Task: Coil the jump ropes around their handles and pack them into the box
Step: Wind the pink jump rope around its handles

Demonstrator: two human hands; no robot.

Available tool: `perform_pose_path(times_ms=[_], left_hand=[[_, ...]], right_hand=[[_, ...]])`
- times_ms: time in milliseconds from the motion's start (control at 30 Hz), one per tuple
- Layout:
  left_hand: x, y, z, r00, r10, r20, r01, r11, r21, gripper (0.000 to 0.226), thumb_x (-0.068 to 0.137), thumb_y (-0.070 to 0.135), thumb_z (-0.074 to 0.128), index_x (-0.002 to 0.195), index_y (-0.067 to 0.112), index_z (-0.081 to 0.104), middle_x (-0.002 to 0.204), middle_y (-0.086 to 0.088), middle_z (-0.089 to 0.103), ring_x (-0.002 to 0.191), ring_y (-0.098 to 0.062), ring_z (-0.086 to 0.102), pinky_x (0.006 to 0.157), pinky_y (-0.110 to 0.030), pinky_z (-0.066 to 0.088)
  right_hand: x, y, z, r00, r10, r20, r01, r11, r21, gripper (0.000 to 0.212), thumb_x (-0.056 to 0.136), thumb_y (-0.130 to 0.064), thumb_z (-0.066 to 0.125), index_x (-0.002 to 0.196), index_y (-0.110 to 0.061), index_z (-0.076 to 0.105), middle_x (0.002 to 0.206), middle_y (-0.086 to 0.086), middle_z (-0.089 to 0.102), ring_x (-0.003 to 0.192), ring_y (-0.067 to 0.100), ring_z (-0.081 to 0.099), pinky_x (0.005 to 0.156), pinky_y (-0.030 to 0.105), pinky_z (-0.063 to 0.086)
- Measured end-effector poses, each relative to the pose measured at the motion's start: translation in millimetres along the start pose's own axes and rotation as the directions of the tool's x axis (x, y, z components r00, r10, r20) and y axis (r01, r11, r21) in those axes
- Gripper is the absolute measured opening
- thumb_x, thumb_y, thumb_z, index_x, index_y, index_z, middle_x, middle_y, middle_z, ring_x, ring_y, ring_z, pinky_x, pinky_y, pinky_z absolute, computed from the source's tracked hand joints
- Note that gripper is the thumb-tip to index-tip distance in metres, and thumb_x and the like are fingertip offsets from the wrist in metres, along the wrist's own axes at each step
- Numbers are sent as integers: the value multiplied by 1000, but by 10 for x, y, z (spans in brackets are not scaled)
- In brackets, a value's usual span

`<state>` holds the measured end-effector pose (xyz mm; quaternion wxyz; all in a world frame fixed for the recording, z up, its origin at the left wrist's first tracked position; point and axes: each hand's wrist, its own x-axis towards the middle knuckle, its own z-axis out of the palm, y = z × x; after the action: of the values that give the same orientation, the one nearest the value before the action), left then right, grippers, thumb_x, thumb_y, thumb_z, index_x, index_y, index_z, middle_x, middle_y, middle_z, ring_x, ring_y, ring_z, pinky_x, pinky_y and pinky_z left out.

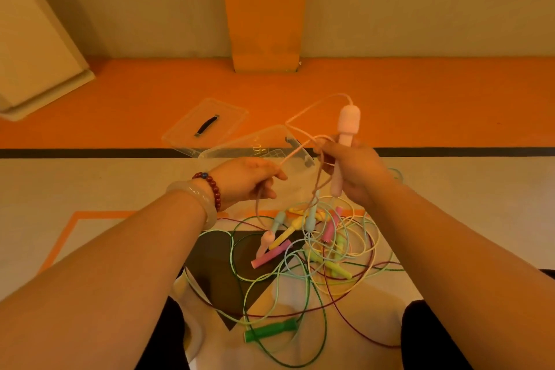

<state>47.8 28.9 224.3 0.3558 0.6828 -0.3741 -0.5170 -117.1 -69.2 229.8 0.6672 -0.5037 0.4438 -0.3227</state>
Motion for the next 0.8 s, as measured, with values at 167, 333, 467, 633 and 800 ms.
perform_pose_path(times_ms=[167, 333, 467, 633, 800], left_hand=[[9, -29, -162, 964, 56, -259, 9, 970, 244, 25, 100, 27, 45, 86, 24, 66, 69, 3, 45, 53, -13, 34, 49, -24, 32], [1, 25, -23, 967, 103, -231, -39, 963, 267, 23, 98, 27, 50, 87, 20, 69, 64, 4, 45, 49, -12, 33, 46, -23, 30], [43, 35, 72, 972, 119, -201, -61, 961, 271, 26, 98, 25, 47, 90, 17, 71, 73, -2, 54, 59, -18, 40, 53, -26, 34], [70, 47, 73, 949, 186, -255, -63, 903, 425, 27, 98, 31, 49, 90, 18, 72, 66, -5, 50, 55, -16, 42, 51, -24, 33], [99, -20, -93, 973, 76, -219, 129, 607, 784, 29, 98, 25, 50, 107, 6, 70, 98, -10, 67, 85, -21, 60, 71, -27, 46]], right_hand=[[54, 106, -135, 997, -47, -58, 2, 796, -605, 9, 92, -19, 61, 92, -11, 58, 89, 11, 60, 82, 23, 56, 72, 36, 45], [-7, 128, 1, 984, -172, -55, 103, 786, -609, 27, 92, -41, 59, 106, -20, 49, 87, 1, 57, 82, 23, 58, 74, 42, 50], [-86, 85, 83, 974, -209, 88, 219, 776, -591, 41, 95, -47, 50, 132, -38, 34, 89, -4, 55, 76, 17, 55, 71, 42, 53], [-77, 131, 98, 987, -145, 72, 160, 807, -569, 52, 94, -56, 45, 138, -31, 38, 91, -7, 52, 73, 17, 51, 62, 33, 45], [-18, 34, -9, 985, -173, -3, 155, 890, -429, 19, 97, -35, 50, 97, -18, 58, 81, 4, 58, 67, 15, 53, 61, 29, 44]])
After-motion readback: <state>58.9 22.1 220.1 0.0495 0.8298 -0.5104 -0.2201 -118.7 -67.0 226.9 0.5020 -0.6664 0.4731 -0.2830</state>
